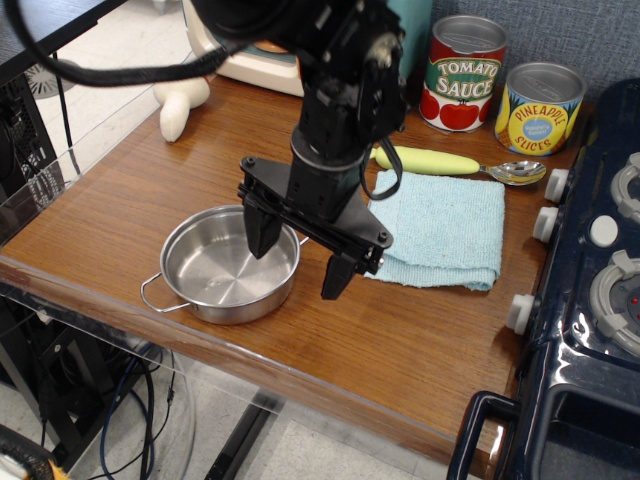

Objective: Move the plate from the bottom middle of the table to the top left of the table.

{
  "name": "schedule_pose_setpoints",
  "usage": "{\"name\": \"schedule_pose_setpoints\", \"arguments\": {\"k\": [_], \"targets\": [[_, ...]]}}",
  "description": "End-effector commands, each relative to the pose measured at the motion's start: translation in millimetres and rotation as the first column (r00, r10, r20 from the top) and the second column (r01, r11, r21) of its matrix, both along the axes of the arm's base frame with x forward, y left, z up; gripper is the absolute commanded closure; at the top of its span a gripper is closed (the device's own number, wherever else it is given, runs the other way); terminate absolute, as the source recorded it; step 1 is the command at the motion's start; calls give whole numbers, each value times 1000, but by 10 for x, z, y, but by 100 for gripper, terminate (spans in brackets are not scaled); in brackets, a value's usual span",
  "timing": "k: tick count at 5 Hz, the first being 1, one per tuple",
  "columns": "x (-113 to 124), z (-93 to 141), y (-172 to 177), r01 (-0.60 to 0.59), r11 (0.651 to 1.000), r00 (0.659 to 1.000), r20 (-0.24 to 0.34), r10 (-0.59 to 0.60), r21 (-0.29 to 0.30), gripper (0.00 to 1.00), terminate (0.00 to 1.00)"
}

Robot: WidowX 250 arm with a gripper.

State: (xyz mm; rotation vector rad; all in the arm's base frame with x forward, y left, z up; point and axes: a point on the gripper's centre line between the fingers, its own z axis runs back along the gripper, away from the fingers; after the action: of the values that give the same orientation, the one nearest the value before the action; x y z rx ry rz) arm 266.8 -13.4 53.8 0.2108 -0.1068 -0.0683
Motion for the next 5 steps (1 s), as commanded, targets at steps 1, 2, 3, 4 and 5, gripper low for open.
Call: {"name": "schedule_pose_setpoints", "arguments": {"k": [1,2,3,4,5], "targets": [[44,-209,180,-40,999,999,-28,41,23,0,0],[46,-317,229,-23,1000,997,-74,24,14,0,0],[40,-394,234,-4,1000,995,-99,5,8,100,0],[20,-361,217,11,1000,995,-98,-11,5,100,0],[6,-303,223,20,1000,996,-91,-20,-2,100,0]]}}
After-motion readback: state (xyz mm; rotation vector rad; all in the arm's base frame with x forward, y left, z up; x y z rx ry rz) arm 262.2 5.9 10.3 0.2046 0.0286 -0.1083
